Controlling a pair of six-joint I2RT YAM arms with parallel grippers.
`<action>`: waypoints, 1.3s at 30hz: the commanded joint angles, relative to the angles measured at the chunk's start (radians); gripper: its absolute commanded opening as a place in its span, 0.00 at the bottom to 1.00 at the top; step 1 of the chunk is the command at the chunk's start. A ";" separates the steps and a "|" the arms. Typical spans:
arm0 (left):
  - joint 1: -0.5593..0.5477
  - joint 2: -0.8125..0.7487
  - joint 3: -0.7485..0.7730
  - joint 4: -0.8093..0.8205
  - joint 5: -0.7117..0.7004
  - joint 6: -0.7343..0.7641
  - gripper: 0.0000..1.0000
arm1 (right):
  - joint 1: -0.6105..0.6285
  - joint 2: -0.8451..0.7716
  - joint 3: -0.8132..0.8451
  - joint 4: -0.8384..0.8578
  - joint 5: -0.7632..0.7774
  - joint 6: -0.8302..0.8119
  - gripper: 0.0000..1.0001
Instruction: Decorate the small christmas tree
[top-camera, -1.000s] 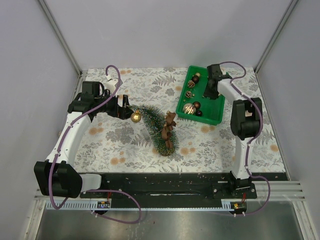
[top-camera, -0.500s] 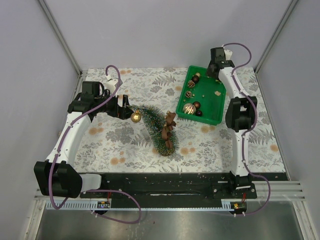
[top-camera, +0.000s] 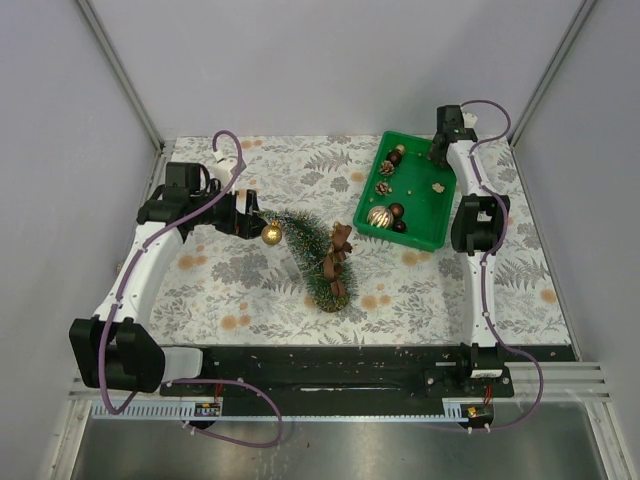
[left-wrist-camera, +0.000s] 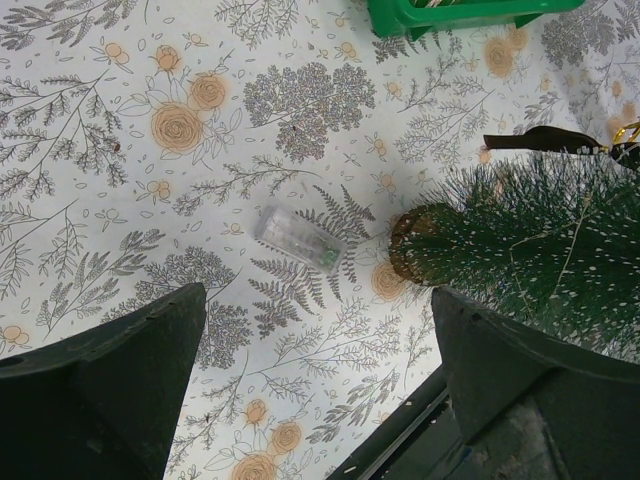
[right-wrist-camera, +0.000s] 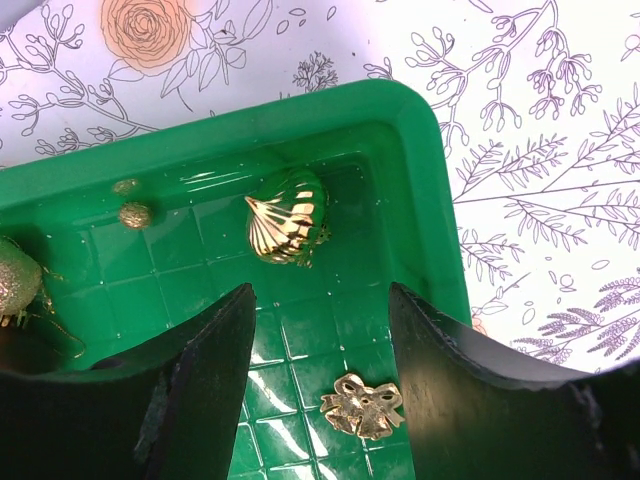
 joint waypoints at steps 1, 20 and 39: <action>0.004 0.015 -0.001 0.028 0.009 0.023 0.99 | -0.005 0.020 0.017 0.056 -0.016 -0.028 0.64; 0.012 0.050 -0.004 0.028 -0.004 0.029 0.99 | -0.023 0.060 0.037 0.148 -0.047 -0.016 0.52; 0.026 0.070 -0.013 0.021 -0.002 0.037 0.99 | -0.057 0.057 0.014 0.188 -0.060 -0.018 0.29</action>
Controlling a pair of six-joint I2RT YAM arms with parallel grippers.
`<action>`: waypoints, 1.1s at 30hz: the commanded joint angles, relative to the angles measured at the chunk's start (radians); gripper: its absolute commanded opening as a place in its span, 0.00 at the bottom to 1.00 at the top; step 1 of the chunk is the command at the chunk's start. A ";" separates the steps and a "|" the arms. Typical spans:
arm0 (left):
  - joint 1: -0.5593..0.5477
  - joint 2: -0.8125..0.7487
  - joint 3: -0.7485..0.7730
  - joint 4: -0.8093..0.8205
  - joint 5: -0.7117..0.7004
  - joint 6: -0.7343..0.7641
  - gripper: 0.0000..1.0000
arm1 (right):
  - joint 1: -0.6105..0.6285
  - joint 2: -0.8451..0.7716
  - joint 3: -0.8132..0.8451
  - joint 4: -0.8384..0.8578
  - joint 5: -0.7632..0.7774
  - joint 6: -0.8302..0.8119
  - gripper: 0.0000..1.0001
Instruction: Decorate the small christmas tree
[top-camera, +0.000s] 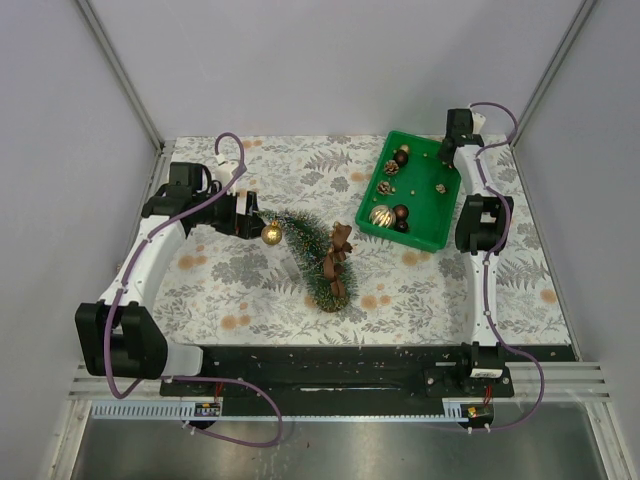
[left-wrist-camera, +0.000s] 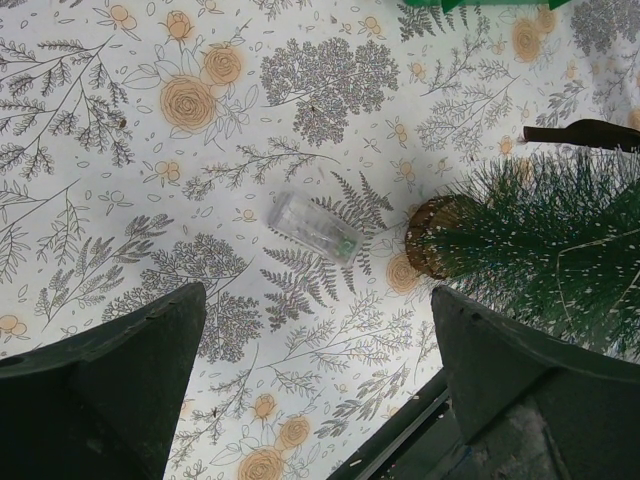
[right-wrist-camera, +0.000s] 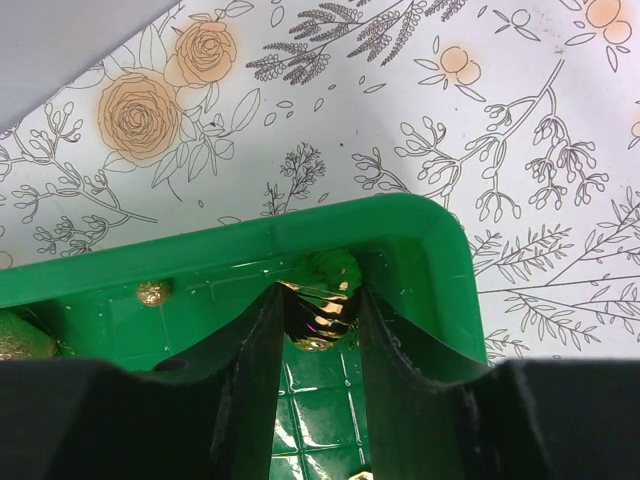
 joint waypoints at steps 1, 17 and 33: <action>0.007 0.006 -0.006 0.025 0.005 0.015 0.99 | -0.003 -0.004 0.003 0.023 -0.022 0.009 0.26; 0.007 -0.038 -0.037 0.042 0.020 0.004 0.99 | 0.123 -0.568 -0.734 0.280 -0.176 0.070 0.15; 0.008 -0.051 -0.041 0.046 0.040 0.007 0.99 | 0.151 -1.101 -1.366 0.506 -0.453 0.236 0.16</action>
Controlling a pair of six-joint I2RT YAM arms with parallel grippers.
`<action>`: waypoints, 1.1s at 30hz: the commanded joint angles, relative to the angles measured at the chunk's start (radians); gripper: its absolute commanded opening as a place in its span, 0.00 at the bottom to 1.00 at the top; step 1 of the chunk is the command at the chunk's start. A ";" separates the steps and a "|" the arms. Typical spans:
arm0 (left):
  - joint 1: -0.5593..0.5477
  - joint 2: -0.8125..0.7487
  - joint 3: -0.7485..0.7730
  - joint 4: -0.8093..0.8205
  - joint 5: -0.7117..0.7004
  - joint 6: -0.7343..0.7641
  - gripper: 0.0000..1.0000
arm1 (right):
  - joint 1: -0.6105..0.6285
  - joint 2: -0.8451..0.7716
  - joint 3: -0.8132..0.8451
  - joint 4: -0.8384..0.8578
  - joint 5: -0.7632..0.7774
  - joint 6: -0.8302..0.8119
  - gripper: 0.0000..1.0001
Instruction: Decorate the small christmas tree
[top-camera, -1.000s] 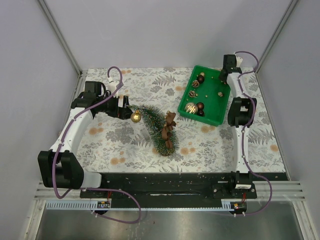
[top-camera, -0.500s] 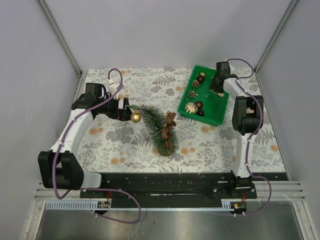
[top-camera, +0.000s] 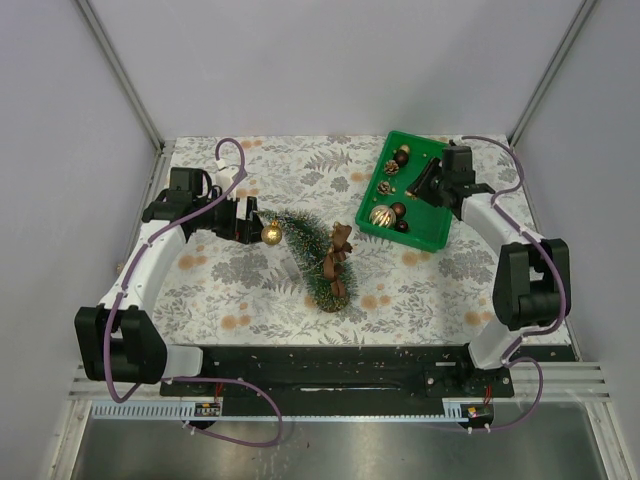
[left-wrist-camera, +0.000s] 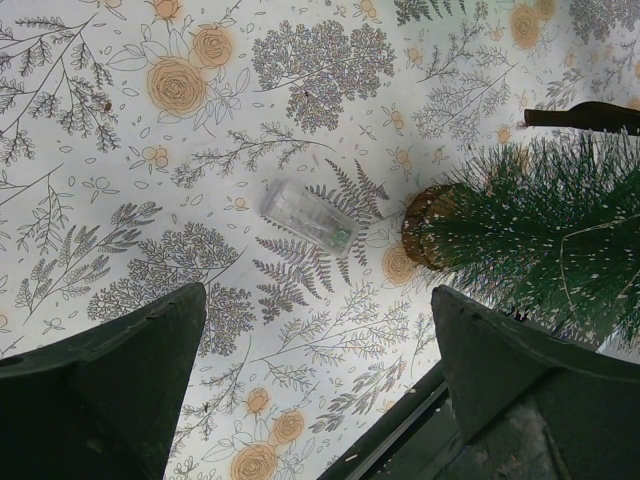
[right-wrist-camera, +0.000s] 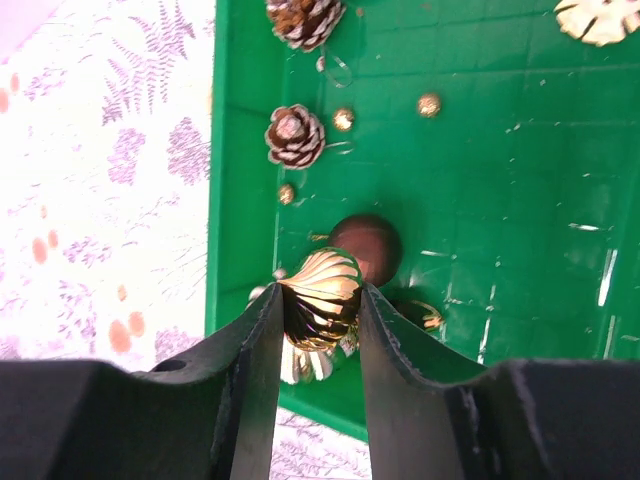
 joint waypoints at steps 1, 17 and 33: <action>0.005 -0.028 0.006 0.041 0.031 0.006 0.99 | -0.001 -0.101 -0.056 0.096 -0.101 0.058 0.16; 0.005 -0.034 0.047 0.039 0.051 -0.007 0.99 | 0.092 -0.451 -0.044 0.279 -0.538 0.182 0.16; -0.005 -0.037 0.096 0.045 0.180 -0.066 0.99 | 0.322 -0.387 0.198 0.132 -0.693 0.084 0.17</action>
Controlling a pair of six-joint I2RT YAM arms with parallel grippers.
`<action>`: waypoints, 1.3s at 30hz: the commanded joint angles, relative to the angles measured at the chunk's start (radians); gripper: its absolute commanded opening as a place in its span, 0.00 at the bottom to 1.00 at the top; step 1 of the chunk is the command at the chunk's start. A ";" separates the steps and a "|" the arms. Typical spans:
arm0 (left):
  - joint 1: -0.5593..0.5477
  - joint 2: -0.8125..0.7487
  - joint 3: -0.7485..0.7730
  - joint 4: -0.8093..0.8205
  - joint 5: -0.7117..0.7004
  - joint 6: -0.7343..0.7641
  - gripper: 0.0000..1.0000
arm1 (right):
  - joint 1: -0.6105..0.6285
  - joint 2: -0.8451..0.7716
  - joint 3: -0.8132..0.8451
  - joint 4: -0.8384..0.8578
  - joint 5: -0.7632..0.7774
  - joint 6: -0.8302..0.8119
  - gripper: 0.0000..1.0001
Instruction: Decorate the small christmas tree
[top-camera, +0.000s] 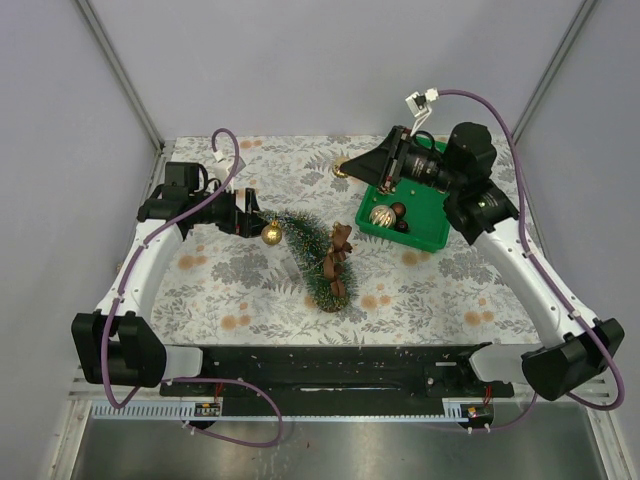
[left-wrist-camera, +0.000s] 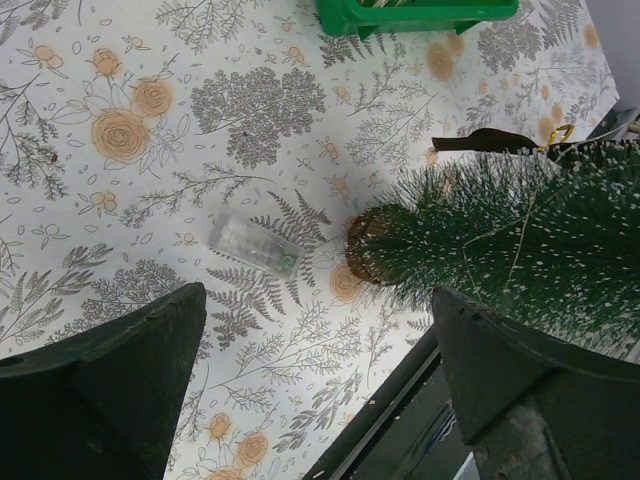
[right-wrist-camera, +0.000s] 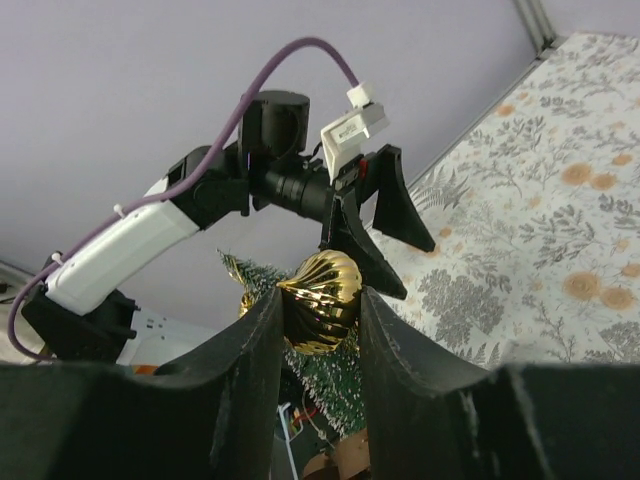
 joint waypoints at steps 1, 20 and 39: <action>-0.007 -0.022 0.049 0.036 0.077 -0.007 0.99 | 0.023 0.031 0.050 -0.060 -0.083 -0.039 0.17; -0.027 -0.012 0.084 0.036 0.113 -0.010 0.99 | 0.124 0.122 0.164 -0.287 -0.188 -0.201 0.18; -0.048 -0.005 0.120 0.036 0.102 -0.021 0.99 | 0.179 0.169 0.177 -0.314 -0.162 -0.243 0.17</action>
